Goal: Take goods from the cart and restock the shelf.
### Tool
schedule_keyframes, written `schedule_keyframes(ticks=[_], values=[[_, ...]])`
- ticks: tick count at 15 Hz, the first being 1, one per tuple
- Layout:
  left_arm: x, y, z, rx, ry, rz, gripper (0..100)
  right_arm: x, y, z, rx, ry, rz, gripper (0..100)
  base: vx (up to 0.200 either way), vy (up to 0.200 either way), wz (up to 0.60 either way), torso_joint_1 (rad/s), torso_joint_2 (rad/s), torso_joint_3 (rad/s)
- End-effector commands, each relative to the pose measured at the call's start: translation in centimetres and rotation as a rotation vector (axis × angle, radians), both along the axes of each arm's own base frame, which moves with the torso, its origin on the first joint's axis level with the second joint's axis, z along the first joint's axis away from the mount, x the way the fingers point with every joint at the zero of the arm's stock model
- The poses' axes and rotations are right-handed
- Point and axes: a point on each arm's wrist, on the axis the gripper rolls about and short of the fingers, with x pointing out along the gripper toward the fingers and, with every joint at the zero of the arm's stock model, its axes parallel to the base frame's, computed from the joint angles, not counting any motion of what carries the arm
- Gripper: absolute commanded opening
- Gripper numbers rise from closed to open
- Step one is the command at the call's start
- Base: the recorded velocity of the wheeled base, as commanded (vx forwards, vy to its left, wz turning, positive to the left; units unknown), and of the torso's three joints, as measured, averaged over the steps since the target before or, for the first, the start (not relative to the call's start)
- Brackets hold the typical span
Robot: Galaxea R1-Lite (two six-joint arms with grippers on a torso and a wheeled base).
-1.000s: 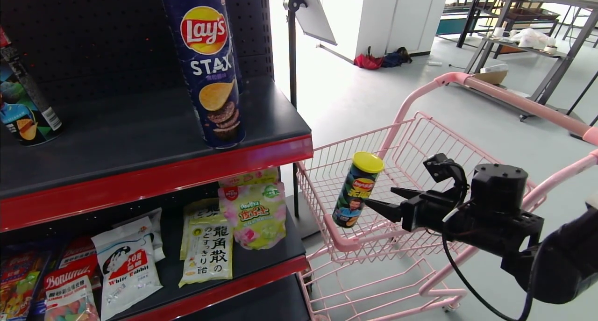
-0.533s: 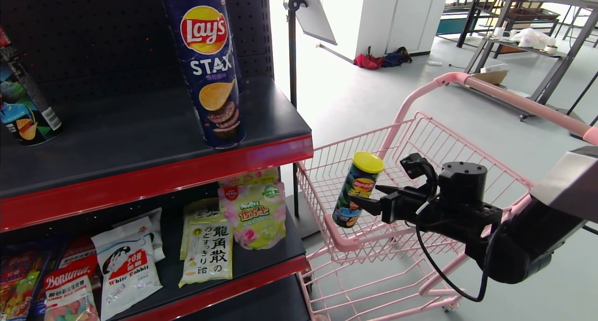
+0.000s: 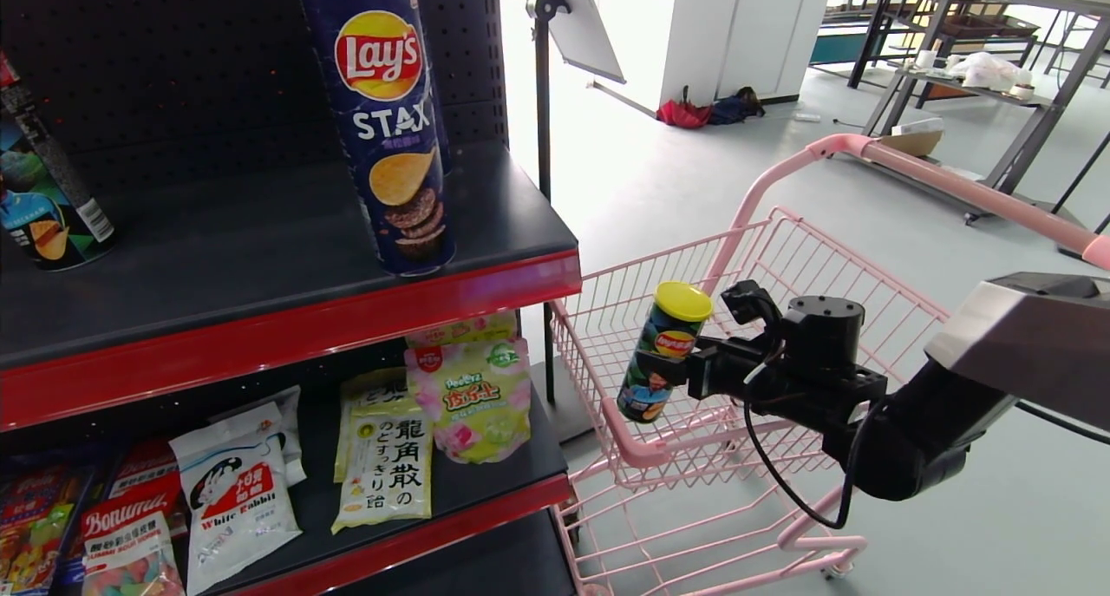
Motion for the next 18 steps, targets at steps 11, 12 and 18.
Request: schedule_keyframes(ticks=[11,12,18], values=[[0.0,0.0,0.0,0.000,0.000,0.001,100,2.7,0.7,-0.8,0.005,-0.038,-0.035,100,0.000,0.000,0.00,0.000,0.00,0.000],[0.0,0.0,0.0,0.000,0.000,0.001,100,2.7,0.8,-1.0,0.004,-0.035,-0.036,100,0.000,0.000,0.00,0.000,0.00,0.000],[0.0,0.0,0.0,0.000,0.000,0.001,100,2.7,0.7,-0.9,0.003,-0.047,-0.048,0,0.000,0.000,0.00,0.000,0.00,0.000]])
